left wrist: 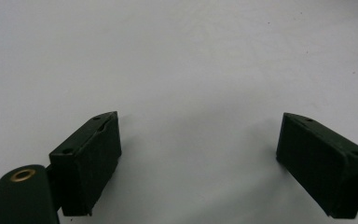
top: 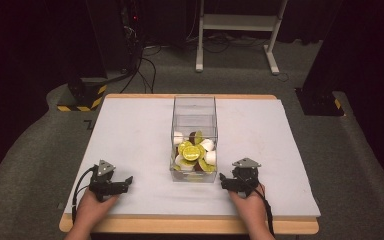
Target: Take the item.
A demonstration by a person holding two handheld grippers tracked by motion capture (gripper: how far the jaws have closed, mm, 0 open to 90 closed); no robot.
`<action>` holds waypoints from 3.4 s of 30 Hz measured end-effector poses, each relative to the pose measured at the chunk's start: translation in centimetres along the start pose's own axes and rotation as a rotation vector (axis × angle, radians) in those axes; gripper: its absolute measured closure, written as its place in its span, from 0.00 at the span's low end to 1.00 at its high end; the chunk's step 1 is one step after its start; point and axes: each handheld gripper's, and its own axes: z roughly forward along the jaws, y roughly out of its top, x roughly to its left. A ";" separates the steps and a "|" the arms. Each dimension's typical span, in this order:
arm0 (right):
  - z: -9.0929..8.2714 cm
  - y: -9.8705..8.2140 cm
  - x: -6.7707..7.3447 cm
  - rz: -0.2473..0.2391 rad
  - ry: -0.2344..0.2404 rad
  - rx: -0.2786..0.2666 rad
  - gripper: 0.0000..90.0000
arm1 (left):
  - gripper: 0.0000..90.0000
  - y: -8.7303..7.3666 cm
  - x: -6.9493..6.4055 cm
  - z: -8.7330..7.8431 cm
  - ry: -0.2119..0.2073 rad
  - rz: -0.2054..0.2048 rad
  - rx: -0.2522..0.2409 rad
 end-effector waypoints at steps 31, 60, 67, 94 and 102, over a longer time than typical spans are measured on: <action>-1.9 0.6 -0.2 -0.006 0.032 -0.073 0.19 | 0.15 0.0 0.0 0.0 0.000 0.001 0.000; -3.7 3.6 1.0 -0.071 0.035 -0.089 0.20 | 0.15 0.0 0.0 0.0 0.000 0.005 0.004; -4.8 4.2 0.9 -0.081 0.030 -0.114 0.20 | 0.15 0.0 0.0 0.0 0.000 0.003 0.003; -7.4 7.4 3.0 -0.126 0.107 -0.194 0.22 | 0.15 0.0 0.0 0.0 0.000 0.003 0.002; -6.6 7.9 4.2 -0.144 0.131 -0.195 0.22 | 0.15 0.0 0.0 0.0 0.000 0.004 0.003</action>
